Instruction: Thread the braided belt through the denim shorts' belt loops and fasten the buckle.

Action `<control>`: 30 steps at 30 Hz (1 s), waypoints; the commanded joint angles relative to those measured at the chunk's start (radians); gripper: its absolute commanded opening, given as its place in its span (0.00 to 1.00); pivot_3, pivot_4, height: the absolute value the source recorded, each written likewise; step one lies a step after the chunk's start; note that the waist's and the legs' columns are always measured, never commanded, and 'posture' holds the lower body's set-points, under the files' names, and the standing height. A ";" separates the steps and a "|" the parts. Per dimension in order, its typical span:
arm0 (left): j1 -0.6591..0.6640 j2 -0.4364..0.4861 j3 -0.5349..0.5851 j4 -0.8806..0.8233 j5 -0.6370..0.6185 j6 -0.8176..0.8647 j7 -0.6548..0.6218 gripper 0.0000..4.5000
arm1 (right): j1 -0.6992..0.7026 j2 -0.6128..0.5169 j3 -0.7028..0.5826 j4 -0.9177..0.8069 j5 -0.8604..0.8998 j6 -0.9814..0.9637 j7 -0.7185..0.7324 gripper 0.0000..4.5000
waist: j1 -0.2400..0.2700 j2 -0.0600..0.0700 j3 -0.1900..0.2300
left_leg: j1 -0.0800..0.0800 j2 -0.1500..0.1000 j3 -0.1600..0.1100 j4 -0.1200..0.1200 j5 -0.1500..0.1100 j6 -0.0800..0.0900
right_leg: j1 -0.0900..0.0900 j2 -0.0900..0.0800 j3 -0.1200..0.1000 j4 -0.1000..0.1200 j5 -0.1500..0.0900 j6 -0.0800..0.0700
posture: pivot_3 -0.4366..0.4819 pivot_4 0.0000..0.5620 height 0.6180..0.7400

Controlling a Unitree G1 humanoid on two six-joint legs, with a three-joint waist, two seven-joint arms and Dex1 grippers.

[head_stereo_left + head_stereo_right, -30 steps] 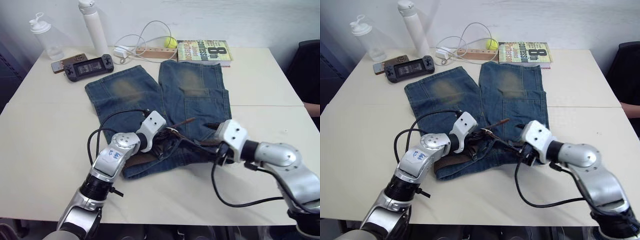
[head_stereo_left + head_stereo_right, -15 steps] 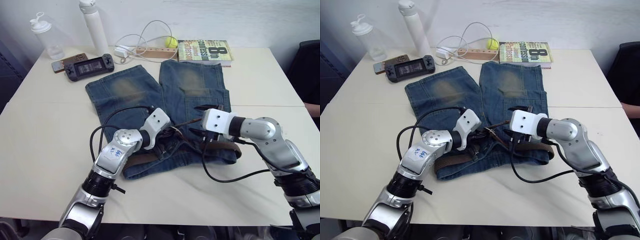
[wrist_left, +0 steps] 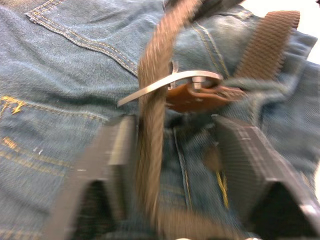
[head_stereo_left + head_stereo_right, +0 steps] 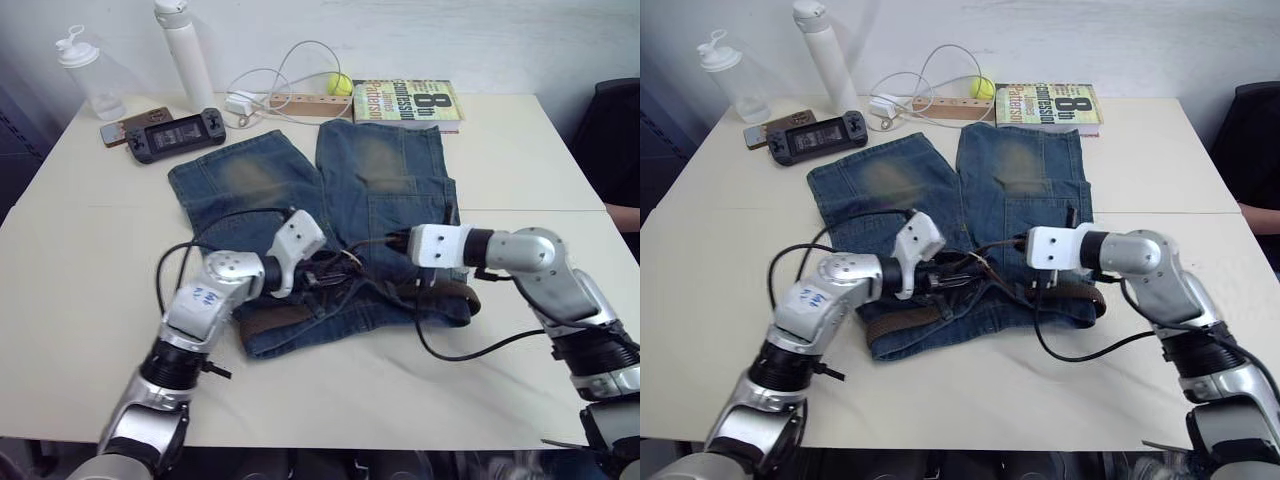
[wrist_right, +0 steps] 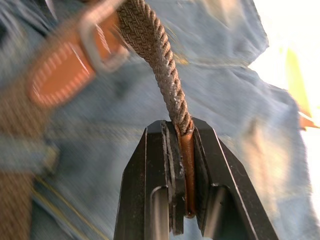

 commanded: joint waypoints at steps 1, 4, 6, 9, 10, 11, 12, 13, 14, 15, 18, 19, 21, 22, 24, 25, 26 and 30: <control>-0.019 0.051 0.084 -0.075 -0.104 0.059 -0.075 0.98 | -0.039 -0.050 -0.062 0.029 0.013 -0.082 0.031 0.00 | 0.001 0.000 0.000 | 0.000 0.000 0.000 0.000 0.000 0.000 | 0.000 0.000 0.000 0.000 0.000 0.000 | 0.48 0.27 0.96; -0.082 -0.002 0.125 -0.086 -0.161 0.116 -0.032 0.98 | -0.087 -0.078 -0.070 0.064 0.016 -0.128 0.064 0.00 | 0.006 0.000 0.000 | 0.000 0.000 0.000 0.000 0.000 0.000 | 0.001 0.000 0.000 -0.001 0.000 0.000 | 0.48 0.27 0.96; -0.125 -0.051 0.130 -0.075 -0.165 0.144 0.024 0.98 | -0.114 -0.079 -0.069 0.072 0.027 -0.132 0.084 0.00 | 0.011 0.000 0.000 | -0.002 0.000 -0.001 0.002 -0.001 0.001 | 0.001 -0.001 -0.002 -0.001 0.000 0.000 | 0.48 0.27 0.96; -0.211 -0.179 0.108 -0.023 -0.141 0.194 0.154 0.98 | -0.147 -0.062 -0.053 0.038 0.043 -0.089 0.122 0.00 | 0.011 0.000 0.000 | -0.003 0.000 -0.001 0.002 -0.001 0.001 | 0.000 -0.001 -0.002 -0.002 0.000 0.000 | 0.48 0.27 0.96; -0.225 -0.204 0.104 -0.016 -0.137 0.202 0.178 0.98 | -0.149 -0.059 -0.050 0.030 0.044 -0.081 0.129 0.00 | 0.011 0.000 0.000 | -0.003 0.000 -0.001 0.002 -0.001 0.001 | 0.000 -0.001 -0.003 -0.002 0.000 0.000 | 0.48 0.27 0.96; -0.233 -0.225 0.085 -0.011 -0.123 0.205 0.200 0.98 | -0.147 -0.053 -0.048 0.018 0.046 -0.067 0.133 0.00 | 0.010 -0.001 0.000 | -0.003 0.000 -0.001 0.002 -0.001 0.002 | 0.000 -0.001 -0.003 -0.002 0.000 0.000 | 0.48 0.27 0.96; -0.236 -0.231 0.052 -0.004 -0.095 0.197 0.220 0.98 | -0.144 -0.047 -0.047 0.007 0.047 -0.056 0.136 0.00 | 0.009 0.000 0.000 | -0.004 0.000 -0.002 0.002 -0.001 0.002 | 0.000 -0.001 -0.003 -0.002 0.000 0.000 | 0.48 0.27 0.96; -0.236 -0.229 0.020 0.004 -0.066 0.184 0.235 0.98 | -0.140 -0.041 -0.048 -0.002 0.050 -0.043 0.138 0.00 | 0.004 0.000 0.000 | -0.004 0.000 -0.002 0.002 -0.001 0.002 | 0.000 0.000 -0.003 -0.001 0.000 0.000 | 0.48 0.27 0.96; -0.234 -0.233 0.001 0.016 -0.047 0.179 0.254 0.98 | -0.136 -0.036 -0.048 -0.008 0.048 -0.035 0.139 0.00 | 0.001 0.000 0.000 | -0.004 0.000 -0.001 0.002 -0.001 0.001 | -0.001 0.000 -0.003 -0.001 0.000 0.000 | 0.48 0.27 0.96; -0.232 -0.244 0.000 0.028 -0.042 0.174 0.269 0.93 | -0.134 -0.033 -0.048 -0.012 0.046 -0.030 0.140 0.00 | 0.001 0.000 0.000 | -0.004 0.000 -0.001 0.002 -0.001 0.001 | -0.001 0.000 -0.002 -0.001 0.000 0.000 | 0.48 0.27 0.96; -0.237 -0.252 -0.034 0.063 -0.011 0.137 0.279 0.69 | -0.134 -0.025 -0.051 -0.024 0.046 -0.007 0.144 0.00 | 0.002 0.000 0.000 | -0.004 0.000 -0.001 0.002 0.000 0.001 | -0.002 0.000 -0.002 0.001 0.000 0.000 | 0.48 0.27 0.96; -0.240 -0.254 -0.042 0.076 0.001 0.121 0.282 0.59 | -0.135 -0.023 -0.052 -0.027 0.046 -0.001 0.145 0.00 | 0.002 0.000 0.000 | -0.004 0.000 -0.001 0.003 0.000 0.001 | -0.002 0.000 -0.002 0.001 0.000 0.000 | 0.48 0.27 0.96; -0.244 -0.275 -0.030 0.096 0.002 0.105 0.293 0.39 | -0.133 -0.021 -0.055 -0.037 0.049 0.011 0.146 0.00 | 0.004 0.000 0.000 | -0.004 0.000 -0.001 0.003 0.000 0.001 | -0.002 0.000 -0.002 0.001 0.000 0.000 | 0.48 0.27 0.96; -0.246 -0.289 -0.019 0.105 -0.004 0.098 0.297 0.29 | -0.131 -0.021 -0.057 -0.044 0.053 0.021 0.148 0.00 | 0.005 0.000 0.000 | -0.004 0.000 -0.001 0.003 0.000 0.001 | -0.002 0.000 -0.002 0.001 0.000 0.000 | 0.48 0.27 0.96; -0.253 -0.317 0.003 0.117 -0.019 0.091 0.301 0.10 | -0.122 -0.022 -0.054 -0.057 0.050 0.036 0.150 0.00 | 0.007 0.000 0.000 | -0.004 0.000 -0.001 0.003 0.000 0.001 | -0.002 0.000 -0.002 0.001 0.000 0.000 | 0.48 0.27 0.96; -0.256 -0.333 0.020 0.120 -0.032 0.094 0.305 0.02 | -0.118 -0.021 -0.054 -0.061 0.047 0.045 0.147 0.00 | 0.007 0.000 0.000 | -0.005 0.000 -0.001 0.003 0.000 0.001 | -0.002 0.000 -0.002 0.000 0.000 0.000 | 0.48 0.27 0.96; -0.258 -0.341 0.031 0.119 -0.040 0.096 0.305 0.00 | -0.116 -0.020 -0.054 -0.065 0.043 0.054 0.143 0.00 | 0.007 0.000 0.000 | -0.005 0.000 -0.001 0.003 0.000 0.001 | -0.002 0.000 -0.003 0.000 0.000 0.000 | 0.48 0.27 0.96; -0.255 -0.359 0.064 0.106 -0.068 0.115 0.294 0.00 | -0.114 -0.012 -0.056 -0.078 0.047 0.090 0.135 0.00 | 0.007 0.000 0.000 | -0.005 0.000 -0.001 0.003 0.000 0.001 | -0.002 0.000 -0.003 0.000 0.000 0.000 | 0.48 0.27 0.96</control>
